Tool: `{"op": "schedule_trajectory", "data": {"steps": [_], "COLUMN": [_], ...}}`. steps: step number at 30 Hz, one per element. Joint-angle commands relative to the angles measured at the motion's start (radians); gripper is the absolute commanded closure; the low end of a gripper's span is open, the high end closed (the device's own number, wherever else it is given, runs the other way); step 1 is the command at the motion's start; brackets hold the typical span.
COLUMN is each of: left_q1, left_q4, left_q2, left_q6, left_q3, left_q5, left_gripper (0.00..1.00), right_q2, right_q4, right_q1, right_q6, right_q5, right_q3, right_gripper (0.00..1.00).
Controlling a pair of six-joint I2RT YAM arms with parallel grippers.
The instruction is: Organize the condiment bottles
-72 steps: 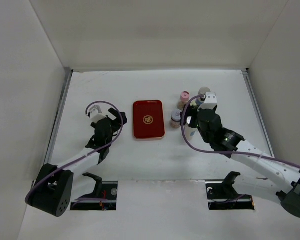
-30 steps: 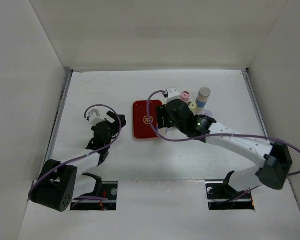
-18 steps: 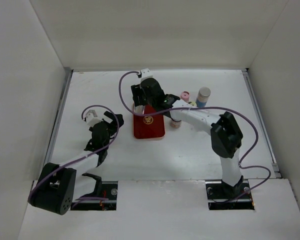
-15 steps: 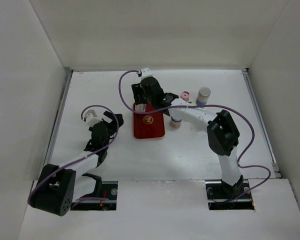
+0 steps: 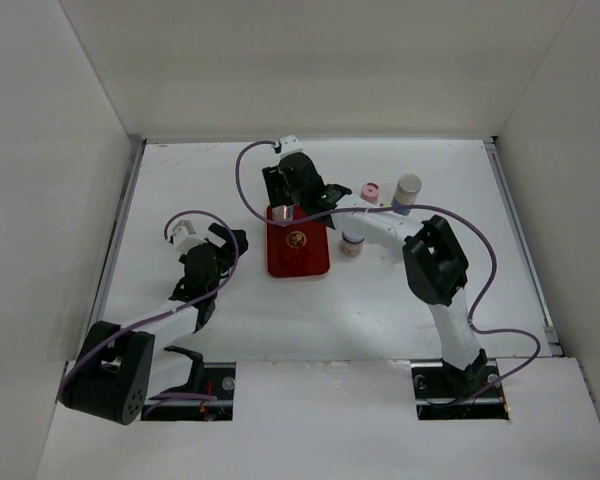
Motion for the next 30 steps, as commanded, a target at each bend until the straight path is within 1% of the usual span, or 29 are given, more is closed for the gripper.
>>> {"op": "schedule_trajectory", "data": {"steps": [1, 6, 8, 10, 15, 18, 19, 21, 22, 23, 25, 26, 28, 30], "left_q1": [0.008, 0.009, 0.012, 0.009, 0.012, 0.001, 0.001, 0.005, 0.003, -0.002, -0.003, -0.003, -0.003, -0.005], "left_q4": [0.051, 0.059, 0.061, 0.061, 0.056, 0.061, 0.062, 0.064, 0.064, 0.064, 0.067, 0.068, 0.07, 0.071], "left_q2": [0.017, 0.02, 0.01, -0.012, -0.007, -0.003, 0.008, 0.013, 0.008, 0.005, 0.016, 0.03, 0.045, 0.034], "left_q6": [-0.008, -0.01, -0.011, -0.011, -0.013, -0.013, -0.013, -0.016, -0.016, -0.016, -0.016, -0.016, -0.017, -0.019], "left_q3": [0.008, 0.008, 0.003, -0.003, -0.002, 0.0, 0.0, 0.001, 0.001, 0.001, 0.003, 0.006, 0.011, 0.011], "left_q5": [0.019, 0.021, 0.03, 0.023, 0.026, 0.013, 0.013, 0.026, 0.026, 0.018, 0.007, 0.007, 0.025, 0.027], "left_gripper": [0.0, 0.0, 0.0, 0.0, 0.0, 0.0, 0.0, 0.0, 0.0, 0.0, 0.0, 0.0, 0.0, 0.0], "right_q2": [-0.002, -0.035, -0.083, -0.156, -0.383, -0.495, -0.529, -0.58, -0.601, -0.617, -0.637, -0.641, -0.64, -0.618], "right_q4": [0.125, 0.131, 0.131, 0.14, 0.229, 0.242, 0.237, 0.226, 0.217, 0.206, 0.174, 0.159, 0.142, 0.14], "right_q1": [0.005, 0.014, 0.014, 0.014, -0.011, -0.04, -0.05, -0.064, -0.069, -0.072, -0.074, -0.074, -0.075, -0.083], "right_q6": [0.003, 0.0, 0.0, 0.0, 0.041, 0.087, 0.101, 0.112, 0.115, 0.115, 0.115, 0.118, 0.127, 0.129], "right_q5": [0.01, 0.013, 0.019, 0.033, 0.062, 0.068, 0.077, 0.117, 0.152, 0.186, 0.24, 0.252, 0.267, 0.264], "right_q3": [0.036, 0.03, 0.014, -0.041, -0.303, -0.457, -0.511, -0.606, -0.65, -0.684, -0.733, -0.744, -0.772, -0.784], "right_gripper": [0.37, 0.16, 0.11, 0.08, 0.06, 0.08, 0.12, 0.23, 0.26, 0.26, 0.21, 0.18, 0.09, 0.06]}}
